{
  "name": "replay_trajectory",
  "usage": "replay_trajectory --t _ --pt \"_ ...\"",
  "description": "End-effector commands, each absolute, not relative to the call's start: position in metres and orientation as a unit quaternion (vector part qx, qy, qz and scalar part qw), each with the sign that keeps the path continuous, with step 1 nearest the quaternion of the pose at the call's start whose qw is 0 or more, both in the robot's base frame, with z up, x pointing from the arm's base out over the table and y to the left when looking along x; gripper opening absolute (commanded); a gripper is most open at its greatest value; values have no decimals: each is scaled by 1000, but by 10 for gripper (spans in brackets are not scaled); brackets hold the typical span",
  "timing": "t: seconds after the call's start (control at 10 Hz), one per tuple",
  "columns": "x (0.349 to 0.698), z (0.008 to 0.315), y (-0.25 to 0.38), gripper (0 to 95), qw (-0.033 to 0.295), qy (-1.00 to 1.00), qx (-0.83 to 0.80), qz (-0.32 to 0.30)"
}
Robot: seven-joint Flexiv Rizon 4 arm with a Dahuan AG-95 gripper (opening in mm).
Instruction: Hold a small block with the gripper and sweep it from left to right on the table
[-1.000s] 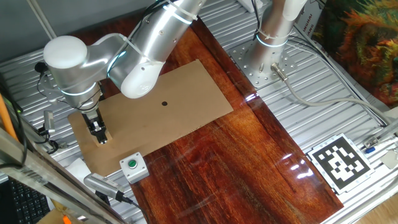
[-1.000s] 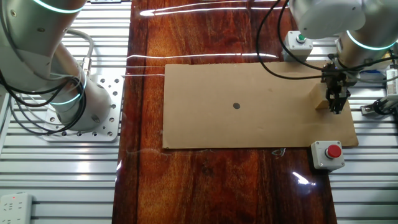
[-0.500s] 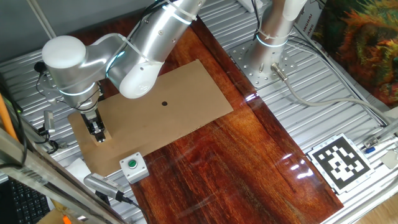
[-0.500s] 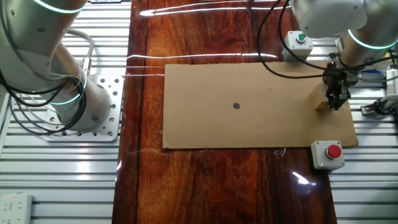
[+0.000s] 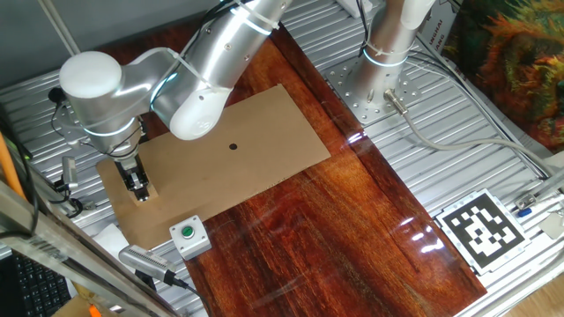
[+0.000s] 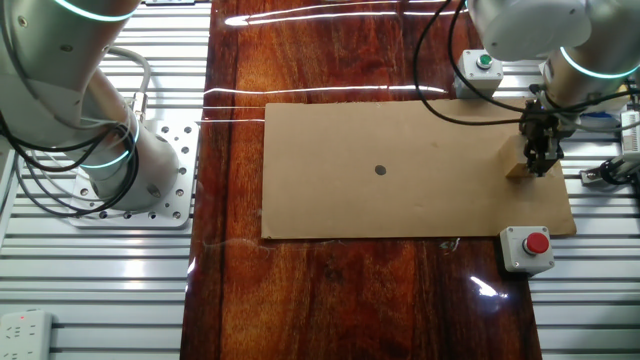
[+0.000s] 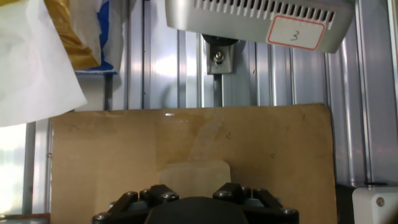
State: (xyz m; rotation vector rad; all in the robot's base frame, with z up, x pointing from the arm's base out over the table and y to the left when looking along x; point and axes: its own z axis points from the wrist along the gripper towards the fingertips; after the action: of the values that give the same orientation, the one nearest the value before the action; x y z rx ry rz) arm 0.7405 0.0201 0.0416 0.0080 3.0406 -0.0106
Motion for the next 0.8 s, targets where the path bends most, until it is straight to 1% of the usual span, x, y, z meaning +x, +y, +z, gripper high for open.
replay_trajectory --t 0.1,0.8 --pt "741 42 20 380 50 999 1 -5" --pt "738 40 19 380 47 999 1 -5"
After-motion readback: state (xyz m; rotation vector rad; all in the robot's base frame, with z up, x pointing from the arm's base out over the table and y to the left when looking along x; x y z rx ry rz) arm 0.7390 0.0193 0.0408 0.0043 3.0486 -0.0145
